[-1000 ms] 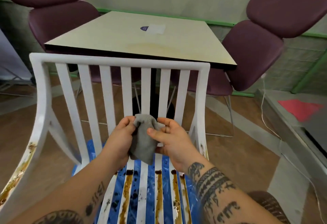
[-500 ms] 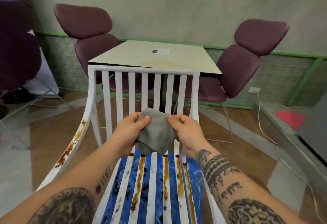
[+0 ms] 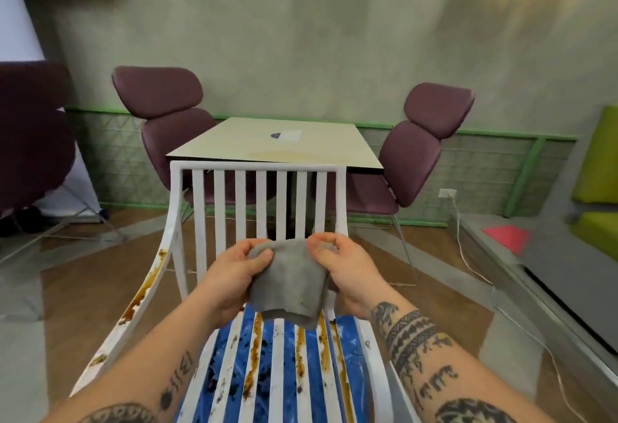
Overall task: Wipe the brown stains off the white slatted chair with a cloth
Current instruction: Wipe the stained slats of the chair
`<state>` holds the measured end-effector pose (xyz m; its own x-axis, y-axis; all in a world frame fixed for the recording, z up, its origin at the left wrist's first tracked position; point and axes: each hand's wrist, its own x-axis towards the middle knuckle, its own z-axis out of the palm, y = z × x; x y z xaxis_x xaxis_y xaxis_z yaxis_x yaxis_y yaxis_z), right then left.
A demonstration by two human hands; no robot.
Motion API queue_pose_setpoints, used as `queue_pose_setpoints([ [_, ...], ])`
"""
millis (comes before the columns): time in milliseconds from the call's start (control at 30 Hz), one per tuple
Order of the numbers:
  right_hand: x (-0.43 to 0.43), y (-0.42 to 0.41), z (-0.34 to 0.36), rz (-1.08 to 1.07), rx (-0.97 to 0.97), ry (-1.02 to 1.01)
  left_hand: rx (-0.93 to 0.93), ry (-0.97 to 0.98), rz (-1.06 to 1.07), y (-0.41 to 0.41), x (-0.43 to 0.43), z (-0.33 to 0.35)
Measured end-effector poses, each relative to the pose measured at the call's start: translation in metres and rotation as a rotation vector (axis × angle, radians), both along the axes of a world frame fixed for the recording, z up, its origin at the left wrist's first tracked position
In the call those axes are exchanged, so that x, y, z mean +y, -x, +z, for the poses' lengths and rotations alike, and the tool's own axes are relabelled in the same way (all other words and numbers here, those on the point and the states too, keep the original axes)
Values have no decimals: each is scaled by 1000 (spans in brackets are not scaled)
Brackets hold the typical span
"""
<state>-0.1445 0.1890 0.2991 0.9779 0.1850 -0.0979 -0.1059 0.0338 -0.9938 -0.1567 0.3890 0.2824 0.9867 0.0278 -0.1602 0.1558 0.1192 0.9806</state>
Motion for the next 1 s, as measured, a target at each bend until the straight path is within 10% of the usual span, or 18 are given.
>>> queue_pose_setpoints([
  [300, -26, -10, -68, -33, 285, -350, -29, -255, 123, -29, -50, -60],
  [567, -43, -76, -82, -45, 69, -100, 101, 91, -11, -85, -100, -81],
  [1000, -110, -215, -93, -515, -273, 277, 157, 36, 75, -200, -119, -95],
])
